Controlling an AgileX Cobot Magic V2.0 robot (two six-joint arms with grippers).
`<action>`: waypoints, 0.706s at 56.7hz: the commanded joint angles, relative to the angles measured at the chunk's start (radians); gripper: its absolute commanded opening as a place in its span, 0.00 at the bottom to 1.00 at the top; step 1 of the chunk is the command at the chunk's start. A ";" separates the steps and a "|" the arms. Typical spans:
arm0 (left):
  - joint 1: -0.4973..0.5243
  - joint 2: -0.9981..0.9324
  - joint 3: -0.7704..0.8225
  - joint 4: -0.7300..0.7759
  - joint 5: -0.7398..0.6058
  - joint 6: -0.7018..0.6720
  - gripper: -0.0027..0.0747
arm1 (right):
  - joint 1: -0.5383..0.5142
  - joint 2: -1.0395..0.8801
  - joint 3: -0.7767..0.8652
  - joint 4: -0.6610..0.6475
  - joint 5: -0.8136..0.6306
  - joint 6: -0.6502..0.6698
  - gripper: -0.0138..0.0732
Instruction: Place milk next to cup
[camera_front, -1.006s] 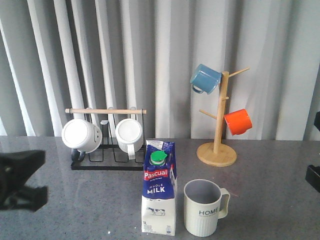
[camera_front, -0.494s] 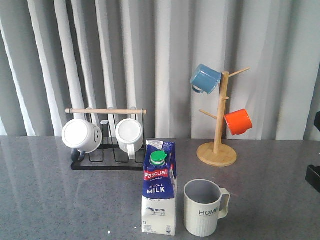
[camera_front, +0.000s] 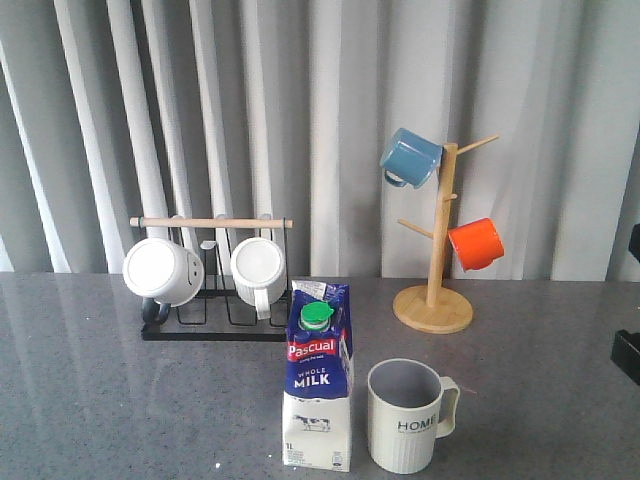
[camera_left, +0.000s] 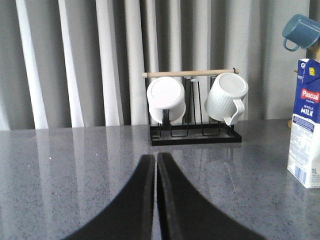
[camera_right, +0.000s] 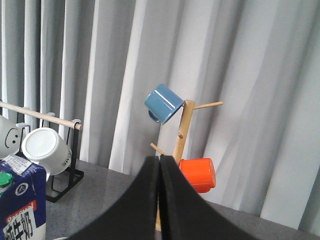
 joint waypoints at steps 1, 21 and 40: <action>-0.042 -0.012 -0.018 -0.035 -0.016 -0.008 0.03 | -0.008 -0.004 -0.030 -0.001 -0.074 -0.008 0.15; -0.099 -0.012 -0.018 -0.086 0.021 0.086 0.03 | -0.008 -0.004 -0.030 -0.001 -0.074 -0.008 0.15; -0.099 -0.012 -0.019 -0.110 0.021 0.123 0.03 | -0.008 -0.004 -0.030 -0.001 -0.074 -0.008 0.15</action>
